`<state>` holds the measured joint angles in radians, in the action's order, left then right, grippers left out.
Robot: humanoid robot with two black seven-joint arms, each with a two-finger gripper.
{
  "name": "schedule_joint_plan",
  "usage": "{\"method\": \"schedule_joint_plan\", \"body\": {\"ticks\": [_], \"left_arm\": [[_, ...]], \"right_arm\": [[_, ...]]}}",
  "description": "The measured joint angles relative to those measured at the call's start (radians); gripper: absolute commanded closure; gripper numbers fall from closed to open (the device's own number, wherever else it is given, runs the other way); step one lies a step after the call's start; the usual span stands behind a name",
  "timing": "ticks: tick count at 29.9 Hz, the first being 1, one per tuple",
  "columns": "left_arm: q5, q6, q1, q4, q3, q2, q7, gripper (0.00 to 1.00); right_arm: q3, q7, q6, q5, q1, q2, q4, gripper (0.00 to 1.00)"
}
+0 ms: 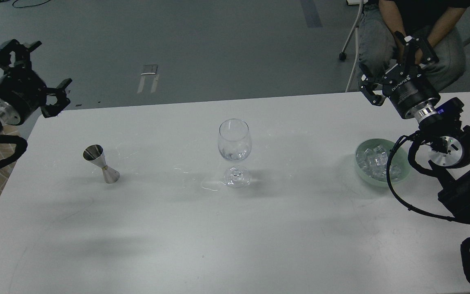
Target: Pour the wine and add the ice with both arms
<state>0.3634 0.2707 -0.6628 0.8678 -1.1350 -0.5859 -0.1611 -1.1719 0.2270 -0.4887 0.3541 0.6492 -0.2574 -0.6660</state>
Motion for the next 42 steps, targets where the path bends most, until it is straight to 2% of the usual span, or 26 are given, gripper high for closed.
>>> {"method": "schedule_joint_plan", "body": {"ticks": [6,9,11,14,18,20,22,25,28,37,42], "left_arm": [[-0.001,0.000,-0.136,-0.209,0.044,0.157,0.015,0.02],[-0.032,-0.005,-0.162,-0.276,0.037,0.215,0.020,0.02],[-0.071,-0.020,-0.164,-0.296,0.041,0.243,0.041,0.02],[-0.093,-0.039,-0.163,-0.302,0.051,0.262,0.114,0.02],[-0.092,-0.068,-0.168,-0.320,0.054,0.260,0.270,0.02],[-0.094,-0.074,-0.168,-0.325,0.055,0.258,0.296,0.02],[-0.102,-0.071,-0.162,-0.325,0.054,0.259,0.286,0.02],[-0.107,-0.070,-0.159,-0.317,0.052,0.269,0.222,0.02],[-0.108,-0.072,-0.159,-0.315,0.052,0.288,0.194,0.02],[-0.106,-0.066,-0.168,-0.315,0.061,0.342,0.186,0.02],[-0.103,-0.069,-0.170,-0.315,0.082,0.375,0.186,0.02]], "right_arm": [[0.000,0.000,0.000,0.000,0.006,-0.009,0.000,0.00],[0.000,0.000,0.000,0.000,0.006,-0.011,0.000,0.00],[0.001,0.000,0.000,0.000,0.003,-0.012,0.000,0.00],[0.001,0.000,0.000,0.000,0.000,-0.012,0.000,0.00],[0.001,0.000,0.000,0.001,0.001,-0.013,0.000,0.00],[0.003,0.000,0.000,0.006,0.003,-0.014,0.000,0.00],[0.006,-0.002,0.000,0.010,0.004,-0.014,-0.001,0.00],[0.009,-0.014,0.008,0.021,0.005,-0.043,-0.011,0.00],[0.016,-0.021,0.016,0.049,0.003,-0.117,-0.034,0.00],[0.170,-0.030,0.053,0.090,-0.022,-0.465,-0.235,0.00],[0.274,-0.054,0.095,0.133,-0.016,-0.649,-0.344,0.00]]}}
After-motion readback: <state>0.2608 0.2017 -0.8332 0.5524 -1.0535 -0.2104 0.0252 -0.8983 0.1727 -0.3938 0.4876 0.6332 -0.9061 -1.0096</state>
